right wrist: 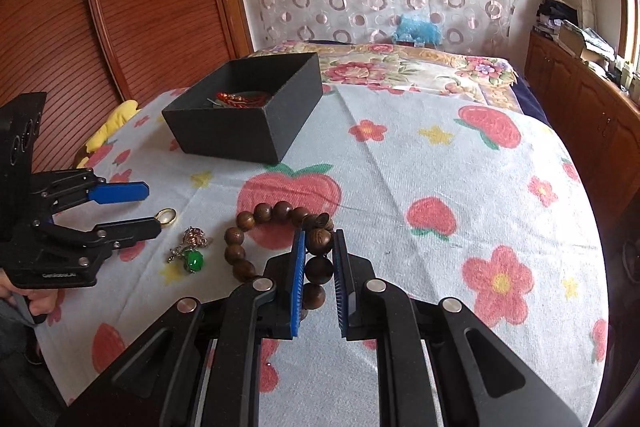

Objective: Organize jewelry
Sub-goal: 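Grasp the wooden bead bracelet with the right tool while the left tool grasps the gold ring, then lower the bead bracelet and gold ring into the box and open both tools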

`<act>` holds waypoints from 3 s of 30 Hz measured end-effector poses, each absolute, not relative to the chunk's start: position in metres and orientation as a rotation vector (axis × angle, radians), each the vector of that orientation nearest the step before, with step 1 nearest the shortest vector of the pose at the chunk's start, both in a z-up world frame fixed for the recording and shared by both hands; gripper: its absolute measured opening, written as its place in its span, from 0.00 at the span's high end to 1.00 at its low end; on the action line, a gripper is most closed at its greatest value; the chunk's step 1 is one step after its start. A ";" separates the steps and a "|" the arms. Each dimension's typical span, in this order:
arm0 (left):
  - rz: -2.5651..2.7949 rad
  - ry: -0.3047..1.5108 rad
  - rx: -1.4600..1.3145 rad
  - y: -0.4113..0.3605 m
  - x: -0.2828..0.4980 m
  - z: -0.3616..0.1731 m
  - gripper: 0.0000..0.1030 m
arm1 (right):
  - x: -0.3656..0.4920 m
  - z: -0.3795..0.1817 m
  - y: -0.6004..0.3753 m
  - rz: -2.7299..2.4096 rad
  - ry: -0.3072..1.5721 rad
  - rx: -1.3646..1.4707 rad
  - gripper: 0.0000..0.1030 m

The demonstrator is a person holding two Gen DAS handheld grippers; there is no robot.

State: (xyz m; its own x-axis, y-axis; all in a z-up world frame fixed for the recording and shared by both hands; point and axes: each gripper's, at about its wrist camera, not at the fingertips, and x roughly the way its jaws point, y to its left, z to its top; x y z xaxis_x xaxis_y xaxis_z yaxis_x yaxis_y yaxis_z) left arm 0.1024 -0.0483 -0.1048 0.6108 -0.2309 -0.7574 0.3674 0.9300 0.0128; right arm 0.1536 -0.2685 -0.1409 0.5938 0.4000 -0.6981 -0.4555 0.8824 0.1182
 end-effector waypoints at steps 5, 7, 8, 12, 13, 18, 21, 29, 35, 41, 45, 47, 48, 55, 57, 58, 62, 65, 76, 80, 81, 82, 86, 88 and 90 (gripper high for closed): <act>-0.346 0.856 0.185 -0.050 0.107 -0.110 0.64 | 0.153 -0.140 -0.265 0.498 0.792 -0.094 0.85; -0.351 0.852 0.180 -0.050 0.106 -0.111 0.65 | 0.153 -0.140 -0.265 0.498 0.792 -0.095 0.85; -0.350 0.851 0.177 -0.049 0.106 -0.111 0.67 | 0.152 -0.140 -0.265 0.499 0.791 -0.096 0.85; -0.354 0.844 0.162 -0.045 0.103 -0.109 0.82 | 0.151 -0.138 -0.261 0.501 0.779 -0.132 0.85; -0.351 0.835 0.153 -0.042 0.102 -0.108 0.82 | 0.151 -0.136 -0.260 0.505 0.776 -0.134 0.85; -0.327 0.788 0.093 -0.030 0.097 -0.097 0.82 | 0.150 -0.114 -0.257 0.531 0.737 -0.114 0.85; -0.321 0.765 0.070 -0.023 0.093 -0.089 0.82 | 0.150 -0.096 -0.251 0.546 0.704 -0.125 0.85; -0.301 0.708 0.035 -0.006 0.084 -0.069 0.82 | 0.157 -0.051 -0.229 0.555 0.629 -0.171 0.85; -0.282 0.677 0.026 0.007 0.083 -0.058 0.82 | 0.175 -0.023 -0.206 0.569 0.581 -0.181 0.85; -0.262 0.651 0.025 0.016 0.086 -0.046 0.82 | 0.195 -0.011 -0.183 0.571 0.564 -0.193 0.85; -0.253 0.641 0.028 0.017 0.090 -0.042 0.82 | 0.215 -0.011 -0.171 0.543 0.570 -0.204 0.85; -0.249 0.640 0.029 0.018 0.094 -0.041 0.82 | 0.225 -0.013 -0.170 0.532 0.585 -0.192 0.85; -0.247 0.640 0.030 0.018 0.096 -0.040 0.82 | 0.231 -0.016 -0.169 0.530 0.597 -0.181 0.85; -0.242 0.640 0.028 0.019 0.105 -0.039 0.82 | 0.244 -0.028 -0.173 0.544 0.632 -0.130 0.66; -0.243 0.639 0.030 0.018 0.108 -0.038 0.82 | 0.242 -0.031 -0.174 0.539 0.634 -0.134 0.66; -0.241 0.639 0.031 0.019 0.108 -0.038 0.82 | 0.241 -0.033 -0.175 0.537 0.637 -0.139 0.66; -0.231 0.638 0.039 0.014 0.123 -0.034 0.82 | 0.237 -0.042 -0.182 0.522 0.649 -0.151 0.66; -0.226 0.643 0.042 0.010 0.136 -0.033 0.82 | 0.234 -0.048 -0.189 0.519 0.664 -0.147 0.66; -0.204 0.659 0.081 -0.010 0.174 -0.033 0.82 | 0.215 -0.077 -0.213 0.510 0.708 -0.151 0.66; -0.201 0.652 0.093 -0.014 0.178 -0.031 0.82 | 0.205 -0.083 -0.218 0.517 0.711 -0.159 0.66; -0.202 0.648 0.097 -0.015 0.180 -0.030 0.82 | 0.203 -0.085 -0.220 0.518 0.711 -0.160 0.66; -0.202 0.645 0.100 -0.017 0.181 -0.029 0.82 | 0.200 -0.086 -0.220 0.520 0.711 -0.161 0.66; -0.201 0.643 0.108 -0.022 0.186 -0.028 0.81 | 0.194 -0.089 -0.221 0.529 0.715 -0.164 0.66; -0.202 0.642 0.105 -0.022 0.185 -0.028 0.68 | 0.191 -0.089 -0.221 0.533 0.716 -0.164 0.66; -0.206 0.638 0.103 -0.024 0.184 -0.027 0.59 | 0.186 -0.090 -0.222 0.541 0.717 -0.160 0.66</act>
State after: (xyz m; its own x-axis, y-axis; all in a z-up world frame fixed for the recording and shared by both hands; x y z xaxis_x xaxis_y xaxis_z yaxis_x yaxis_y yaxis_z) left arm 0.1844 -0.0237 -0.0275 0.7839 -0.1587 -0.6003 0.2221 0.9745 0.0324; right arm 0.1864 -0.2219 -0.0903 0.6242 0.4157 -0.6616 -0.5224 0.8517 0.0423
